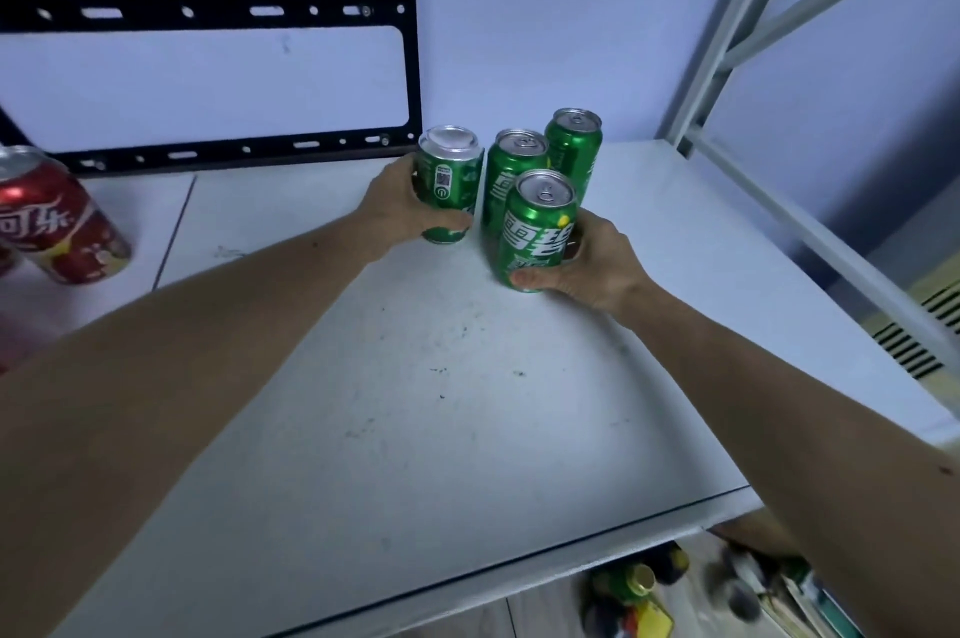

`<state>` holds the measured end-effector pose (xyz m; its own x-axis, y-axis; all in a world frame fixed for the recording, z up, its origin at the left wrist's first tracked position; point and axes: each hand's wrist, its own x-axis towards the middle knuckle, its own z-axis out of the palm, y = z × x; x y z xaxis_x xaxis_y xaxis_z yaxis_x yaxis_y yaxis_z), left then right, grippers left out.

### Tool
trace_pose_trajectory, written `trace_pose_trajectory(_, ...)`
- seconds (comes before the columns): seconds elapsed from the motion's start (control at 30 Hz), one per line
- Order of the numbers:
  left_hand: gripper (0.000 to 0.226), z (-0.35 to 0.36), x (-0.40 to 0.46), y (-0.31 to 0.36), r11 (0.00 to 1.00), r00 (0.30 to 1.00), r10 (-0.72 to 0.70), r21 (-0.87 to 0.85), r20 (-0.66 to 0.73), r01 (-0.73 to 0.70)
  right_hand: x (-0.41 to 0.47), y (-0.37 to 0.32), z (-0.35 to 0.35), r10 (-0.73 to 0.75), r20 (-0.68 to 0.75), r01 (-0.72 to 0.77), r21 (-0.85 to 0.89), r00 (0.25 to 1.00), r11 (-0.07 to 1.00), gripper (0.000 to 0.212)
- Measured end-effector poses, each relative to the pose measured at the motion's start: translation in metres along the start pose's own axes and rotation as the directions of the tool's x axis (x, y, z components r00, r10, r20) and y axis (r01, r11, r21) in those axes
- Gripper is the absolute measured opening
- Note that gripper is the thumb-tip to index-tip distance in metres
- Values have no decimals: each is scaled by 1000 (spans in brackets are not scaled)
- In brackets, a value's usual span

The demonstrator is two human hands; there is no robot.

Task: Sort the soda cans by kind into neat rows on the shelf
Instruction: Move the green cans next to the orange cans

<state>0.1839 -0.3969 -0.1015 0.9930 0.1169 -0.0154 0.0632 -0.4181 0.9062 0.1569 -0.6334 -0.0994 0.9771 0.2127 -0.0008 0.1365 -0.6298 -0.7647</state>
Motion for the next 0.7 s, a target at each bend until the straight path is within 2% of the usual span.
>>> trace_pose_trajectory(0.1,72,-19,-8,6,1000,999,-22,8,33,22,-3,-2,-2,5,11,-6,10,1000,1000,81)
trace_pose_trajectory(0.2,59,-47,-20,16,995,999,-37,93,32,34,-8,-6,-5,11,22,-11,-8,1000,1000,79)
trace_pose_trajectory(0.33,67,-79,-24,37,988,999,-19,151,-51,27,-16,-14,-8,17,52,-15,-29,998,999,76)
trace_pose_trajectory(0.43,70,-91,-24,52,965,999,-7,262,-43,18,-20,-19,-8,22,63,-20,-33,998,999,73)
trace_pose_trajectory(0.6,71,-81,-33,49,935,1000,8,355,-6,-6,-24,-24,-2,45,43,-45,-11,998,999,66)
trace_pose_trajectory(0.7,73,-69,-40,37,934,998,56,352,16,-58,-26,-24,5,41,31,-42,15,999,999,66)
